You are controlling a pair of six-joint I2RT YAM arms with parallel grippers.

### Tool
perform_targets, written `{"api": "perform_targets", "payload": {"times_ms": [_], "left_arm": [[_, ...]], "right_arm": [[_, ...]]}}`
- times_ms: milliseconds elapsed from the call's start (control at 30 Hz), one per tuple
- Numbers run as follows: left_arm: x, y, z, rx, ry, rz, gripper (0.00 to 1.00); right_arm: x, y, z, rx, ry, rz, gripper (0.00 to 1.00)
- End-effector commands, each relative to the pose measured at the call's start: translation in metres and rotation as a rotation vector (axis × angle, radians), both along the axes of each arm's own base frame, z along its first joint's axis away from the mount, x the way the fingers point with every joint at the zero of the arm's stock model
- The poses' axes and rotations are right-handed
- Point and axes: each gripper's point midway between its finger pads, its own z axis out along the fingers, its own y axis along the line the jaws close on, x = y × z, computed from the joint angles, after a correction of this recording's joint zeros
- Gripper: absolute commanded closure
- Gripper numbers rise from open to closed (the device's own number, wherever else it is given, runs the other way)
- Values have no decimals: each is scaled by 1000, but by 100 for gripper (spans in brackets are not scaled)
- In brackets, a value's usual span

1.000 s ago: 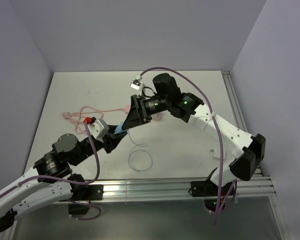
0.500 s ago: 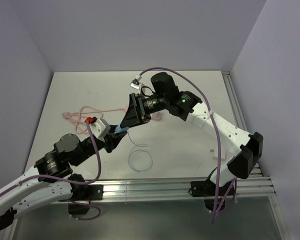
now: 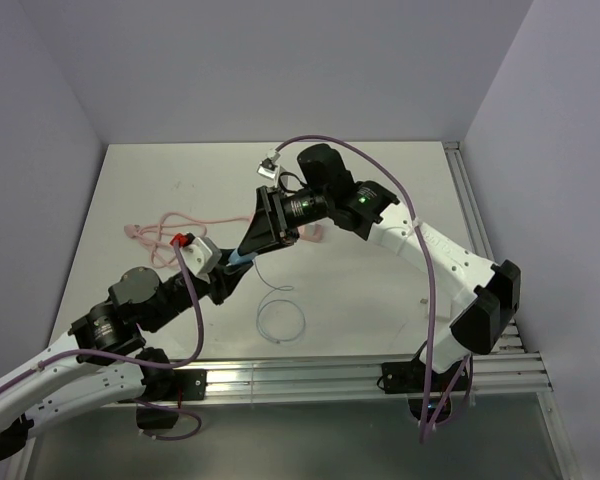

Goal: Insert the plug

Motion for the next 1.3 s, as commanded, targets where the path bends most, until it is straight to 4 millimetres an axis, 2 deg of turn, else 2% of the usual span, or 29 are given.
{"api": "perform_targets", "payload": {"times_ms": [0,67,167,200,267,300,333,367,400,433,500,533,667,733,800,867,1000,1133,1200,1267], "left_arm": [[4,-5,14,-29,-16,7,99],[6,-4,15,-32,1,25,99],[11,3,17,-52,24,76,88],[11,5,18,-60,26,84,75],[11,12,24,-105,31,110,59],[11,16,28,-124,29,125,42],[9,23,35,-168,27,138,29],[10,28,38,-190,28,157,24],[11,35,42,-216,28,191,10],[10,46,50,-256,25,217,4],[15,64,52,-310,58,306,1],[14,72,57,-365,83,336,1],[19,92,54,-412,152,447,1],[22,103,48,-431,187,518,1],[23,106,43,-427,200,538,1],[21,106,42,-436,205,524,2],[17,104,44,-461,204,492,3],[16,102,45,-459,191,476,4],[17,102,45,-452,186,480,4],[17,102,44,-434,179,481,4]], "right_arm": [[-32,6,32,102,-54,135,100],[-33,6,28,108,-79,117,100],[-27,5,23,91,-134,72,100],[-24,4,21,82,-157,53,100],[-18,-1,17,70,-202,7,100],[-8,-2,13,53,-249,-45,100],[-3,-10,9,34,-280,-82,100],[5,-15,5,8,-321,-122,100],[22,-24,-3,-40,-422,-187,100],[29,-39,-9,-90,-478,-240,100],[47,-59,-15,-150,-583,-319,100],[61,-80,-22,-222,-667,-393,100],[103,-134,-29,-383,-841,-526,100],[117,-155,-33,-483,-946,-567,100],[130,-174,-34,-549,-995,-623,100],[138,-184,-32,-566,-998,-656,100],[176,-230,-26,-801,-1105,-753,100],[219,-261,-20,-1018,-1170,-750,100],[234,-272,-15,-1080,-1198,-760,100],[252,-260,-13,-1015,-1207,-697,100]]}}
